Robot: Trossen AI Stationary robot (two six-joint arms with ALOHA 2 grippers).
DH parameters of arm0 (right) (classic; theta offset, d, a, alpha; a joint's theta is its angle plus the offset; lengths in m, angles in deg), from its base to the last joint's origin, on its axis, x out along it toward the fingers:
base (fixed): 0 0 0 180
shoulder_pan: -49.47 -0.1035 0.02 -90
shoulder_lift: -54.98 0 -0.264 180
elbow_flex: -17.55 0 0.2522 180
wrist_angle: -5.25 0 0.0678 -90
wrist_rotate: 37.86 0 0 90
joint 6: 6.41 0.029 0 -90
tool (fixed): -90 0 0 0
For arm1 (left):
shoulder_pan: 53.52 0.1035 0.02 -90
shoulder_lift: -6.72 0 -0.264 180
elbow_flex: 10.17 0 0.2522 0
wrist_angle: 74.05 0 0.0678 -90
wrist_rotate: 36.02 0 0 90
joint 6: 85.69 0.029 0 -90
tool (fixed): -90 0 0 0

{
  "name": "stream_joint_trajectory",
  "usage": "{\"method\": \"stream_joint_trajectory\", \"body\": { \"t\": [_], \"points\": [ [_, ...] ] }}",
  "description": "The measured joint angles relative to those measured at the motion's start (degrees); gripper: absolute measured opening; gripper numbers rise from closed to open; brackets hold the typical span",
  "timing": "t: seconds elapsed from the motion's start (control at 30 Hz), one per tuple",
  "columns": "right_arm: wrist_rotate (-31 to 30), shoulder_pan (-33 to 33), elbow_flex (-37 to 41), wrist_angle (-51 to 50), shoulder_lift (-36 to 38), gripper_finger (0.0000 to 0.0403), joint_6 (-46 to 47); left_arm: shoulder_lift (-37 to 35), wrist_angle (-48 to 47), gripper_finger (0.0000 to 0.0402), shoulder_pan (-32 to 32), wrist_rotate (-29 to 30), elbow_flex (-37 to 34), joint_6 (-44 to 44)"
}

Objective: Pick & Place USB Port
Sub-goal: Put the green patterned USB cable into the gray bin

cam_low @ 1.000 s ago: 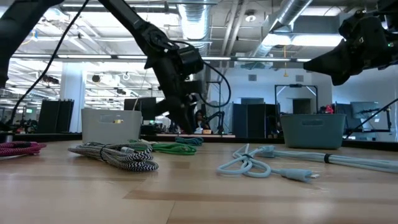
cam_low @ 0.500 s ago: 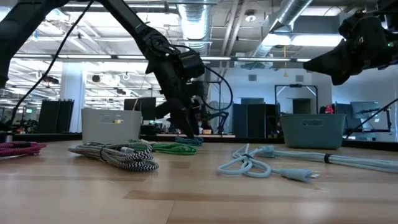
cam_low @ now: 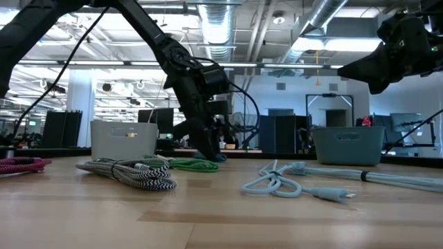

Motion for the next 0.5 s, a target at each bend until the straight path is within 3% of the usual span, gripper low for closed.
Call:
{"method": "stream_joint_trajectory", "body": {
  "t": [0.33,0.5],
  "points": [
    [0.0,0.0,0.0,0.33,-0.02,0.0001,-0.32,-1.36,2.34,0.003,0.22,2.39,-0.32,0.23],
    [0.0,0.0,0.0,0.5,0.0,0.0001,-0.44,-1.74,3.7,0.003,0.06,9.7,-0.32,3.1]
  ]
}}
